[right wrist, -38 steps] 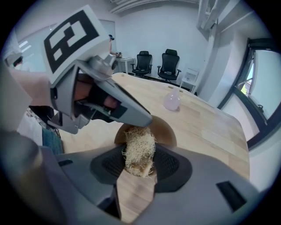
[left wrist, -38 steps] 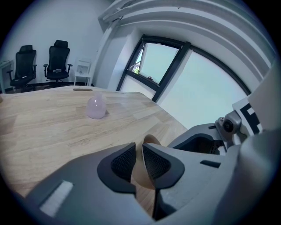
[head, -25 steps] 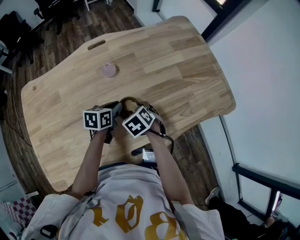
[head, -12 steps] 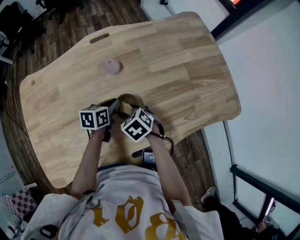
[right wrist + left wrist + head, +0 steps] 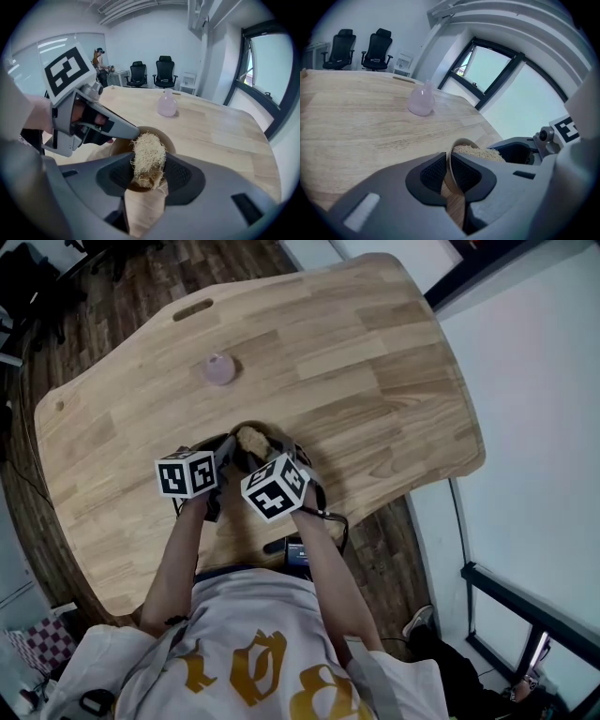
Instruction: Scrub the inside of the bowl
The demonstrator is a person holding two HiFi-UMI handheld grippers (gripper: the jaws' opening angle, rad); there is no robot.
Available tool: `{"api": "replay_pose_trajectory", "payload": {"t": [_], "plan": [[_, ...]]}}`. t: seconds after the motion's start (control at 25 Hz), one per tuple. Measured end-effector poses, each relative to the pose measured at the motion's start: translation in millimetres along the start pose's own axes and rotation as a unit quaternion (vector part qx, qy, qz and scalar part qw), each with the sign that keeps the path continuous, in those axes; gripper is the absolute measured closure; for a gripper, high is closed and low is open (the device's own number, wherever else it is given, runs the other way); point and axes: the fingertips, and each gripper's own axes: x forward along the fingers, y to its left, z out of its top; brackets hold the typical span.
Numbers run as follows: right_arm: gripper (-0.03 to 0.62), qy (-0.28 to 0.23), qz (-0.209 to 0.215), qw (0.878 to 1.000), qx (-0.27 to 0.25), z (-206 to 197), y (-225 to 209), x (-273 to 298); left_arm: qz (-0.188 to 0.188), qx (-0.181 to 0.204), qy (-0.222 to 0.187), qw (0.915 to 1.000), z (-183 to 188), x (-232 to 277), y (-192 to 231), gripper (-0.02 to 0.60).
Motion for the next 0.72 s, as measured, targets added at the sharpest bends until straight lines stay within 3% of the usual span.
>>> {"api": "replay_pose_trajectory", "payload": {"t": [0.24, 0.48, 0.56, 0.72], "plan": [[0.422, -0.047, -0.019, 0.999, -0.020, 6.8, -0.6, -4.6, 0.005, -0.031, -0.015, 0.9994, -1.4, 1.9, 9.0, 0.549], [0.422, -0.079, -0.012, 0.996, 0.046, 9.0, -5.1, -14.6, -0.012, -0.044, -0.023, 0.9987, 3.6, 0.2, 6.4, 0.541], [0.422, -0.085, -0.016, 0.995, 0.053, 8.1, -7.9, -18.6, -0.018, -0.045, -0.033, 0.9983, 8.5, -1.0, 4.3, 0.487], [0.422, -0.128, -0.004, 0.988, 0.084, 15.3, -7.9, -39.2, 0.010, -0.031, -0.064, 0.9974, 20.3, -16.3, 8.5, 0.477]]}}
